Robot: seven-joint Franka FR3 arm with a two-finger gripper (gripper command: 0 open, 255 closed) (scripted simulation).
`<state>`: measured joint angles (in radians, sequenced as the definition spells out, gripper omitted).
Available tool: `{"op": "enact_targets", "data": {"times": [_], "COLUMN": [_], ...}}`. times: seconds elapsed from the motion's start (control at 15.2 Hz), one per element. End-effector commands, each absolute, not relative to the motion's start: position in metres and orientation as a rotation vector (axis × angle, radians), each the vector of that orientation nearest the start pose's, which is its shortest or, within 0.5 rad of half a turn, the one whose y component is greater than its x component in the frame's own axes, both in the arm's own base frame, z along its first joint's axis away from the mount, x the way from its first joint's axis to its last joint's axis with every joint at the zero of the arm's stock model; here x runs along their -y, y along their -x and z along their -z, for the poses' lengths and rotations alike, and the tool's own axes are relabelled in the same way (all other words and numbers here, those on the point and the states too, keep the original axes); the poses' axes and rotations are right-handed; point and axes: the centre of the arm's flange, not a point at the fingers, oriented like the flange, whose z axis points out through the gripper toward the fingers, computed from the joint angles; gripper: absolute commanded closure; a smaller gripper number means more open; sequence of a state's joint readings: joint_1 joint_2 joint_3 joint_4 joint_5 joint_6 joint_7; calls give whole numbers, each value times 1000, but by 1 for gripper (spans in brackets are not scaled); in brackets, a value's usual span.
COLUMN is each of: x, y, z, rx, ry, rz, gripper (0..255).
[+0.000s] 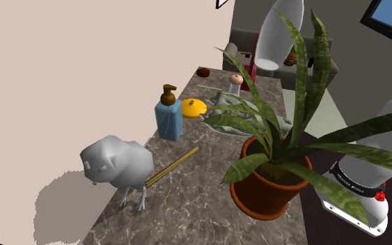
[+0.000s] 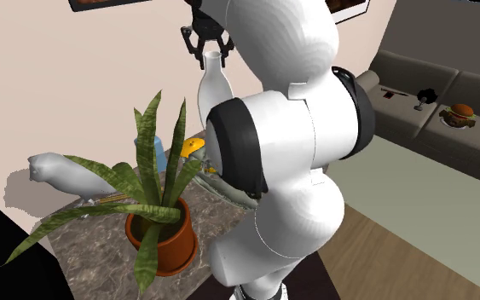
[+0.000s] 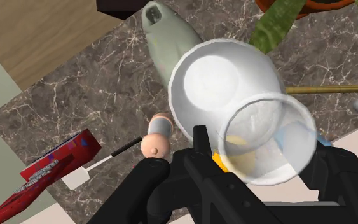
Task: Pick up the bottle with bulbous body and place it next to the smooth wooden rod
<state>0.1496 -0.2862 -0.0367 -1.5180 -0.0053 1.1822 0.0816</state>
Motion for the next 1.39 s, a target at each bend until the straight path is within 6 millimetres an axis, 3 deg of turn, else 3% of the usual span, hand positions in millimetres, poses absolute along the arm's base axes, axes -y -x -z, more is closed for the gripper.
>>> {"op": "enact_targets", "data": {"times": [0.0,1.32], "x": [-70,-323], "y": [-396,-323], "z": [-751,-752], "rx": [46,46], "ry": [3140,3140], "rz": [-79,-79], "gripper": [255,255]}}
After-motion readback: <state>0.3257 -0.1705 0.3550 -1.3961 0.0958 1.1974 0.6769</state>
